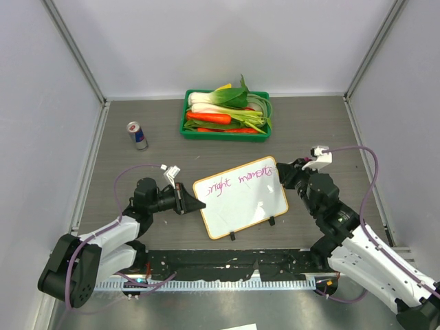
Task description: Write a sentence on the whiteboard
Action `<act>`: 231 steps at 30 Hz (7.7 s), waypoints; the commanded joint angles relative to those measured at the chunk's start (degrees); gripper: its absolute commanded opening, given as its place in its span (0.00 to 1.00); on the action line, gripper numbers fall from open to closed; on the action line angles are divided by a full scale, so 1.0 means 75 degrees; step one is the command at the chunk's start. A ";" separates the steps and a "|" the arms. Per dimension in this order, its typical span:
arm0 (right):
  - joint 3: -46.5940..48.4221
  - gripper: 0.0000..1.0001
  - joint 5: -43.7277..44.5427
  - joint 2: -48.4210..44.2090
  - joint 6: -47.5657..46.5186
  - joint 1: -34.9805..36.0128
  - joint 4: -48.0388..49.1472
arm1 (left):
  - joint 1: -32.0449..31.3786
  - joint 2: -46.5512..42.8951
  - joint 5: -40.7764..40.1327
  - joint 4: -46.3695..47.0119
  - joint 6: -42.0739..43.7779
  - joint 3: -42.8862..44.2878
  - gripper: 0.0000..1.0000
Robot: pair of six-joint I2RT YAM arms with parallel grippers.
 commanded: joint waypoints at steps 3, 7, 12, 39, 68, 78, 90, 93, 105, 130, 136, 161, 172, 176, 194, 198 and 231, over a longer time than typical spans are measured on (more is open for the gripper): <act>0.0019 0.01 -0.0446 -0.0170 -0.0239 -0.0022 0.0275 | 0.0007 0.0053 -0.0134 0.0037 0.0273 0.0029 0.00; -0.0016 0.01 -0.0715 -0.0100 -0.0333 -0.0022 0.0416 | -0.0004 0.0041 -0.0133 0.0026 0.0273 0.0029 0.00; -0.0016 0.01 -0.0938 -0.0100 -0.0427 -0.0022 0.0451 | 0.0007 0.0053 -0.0122 0.0037 0.0284 0.0029 0.00; -0.0121 0.01 -0.2250 -0.0054 -0.0650 -0.0022 0.0698 | -0.0004 0.0111 -0.0087 0.0072 0.0273 0.0052 0.00; 0.0372 0.01 -0.0201 0.1916 -0.0638 0.3247 0.1879 | -0.0004 0.0158 -0.0122 0.0061 0.0273 0.0064 0.00; 0.0160 0.01 -0.0189 0.1577 -0.0685 0.3376 0.2139 | 0.0007 0.0099 -0.0122 0.0037 0.0285 0.0052 0.00; 0.0055 0.02 -0.0083 0.1295 -0.0743 0.3376 0.1893 | 0.0007 0.0158 -0.0087 0.0073 0.0285 0.0076 0.00; 0.0043 0.01 -0.0060 0.1330 -0.0732 0.3364 0.1963 | 0.0007 0.0135 -0.0087 0.0073 0.0285 0.0064 0.00; -0.0027 0.01 -0.0107 0.1353 -0.0708 0.3388 0.2010 | 0.0007 0.0170 -0.0098 0.0073 0.0285 0.0076 0.00; -0.0156 0.01 -0.0329 0.1295 -0.0685 0.3376 0.2080 | 0.0007 0.0181 -0.0087 0.0084 0.0285 0.0076 0.00; -0.0180 0.01 -0.0446 0.1365 -0.0685 0.3376 0.2186 | 0.0007 0.0181 -0.0087 0.0073 0.0285 0.0076 0.00; -0.0274 0.01 -0.0353 0.1201 -0.0615 0.3365 0.2186 | 0.0007 0.0158 -0.0087 0.0073 0.0285 0.0076 0.00; -0.0274 0.01 -0.0317 0.1142 -0.0603 0.3376 0.2104 | 0.0007 0.0181 -0.0087 0.0084 0.0285 0.0076 0.00; -0.0308 0.01 -0.0294 0.1131 -0.0615 0.3376 0.2115 | 0.0007 0.0182 -0.0087 0.0084 0.0273 0.0076 0.00; -0.0297 0.02 -0.0259 0.1189 -0.0567 0.3376 0.2104 | 0.0007 0.0193 -0.0087 0.0084 0.0273 0.0076 0.00; -0.0320 0.01 -0.0352 0.1143 -0.0626 0.3376 0.2174 | 0.0007 0.0193 -0.0087 0.0084 0.0273 0.0076 0.00; 0.0008 0.01 -0.1361 0.3790 -0.0415 0.3423 0.4272 | 0.0007 0.0263 -0.0063 0.0096 0.0284 0.0099 0.00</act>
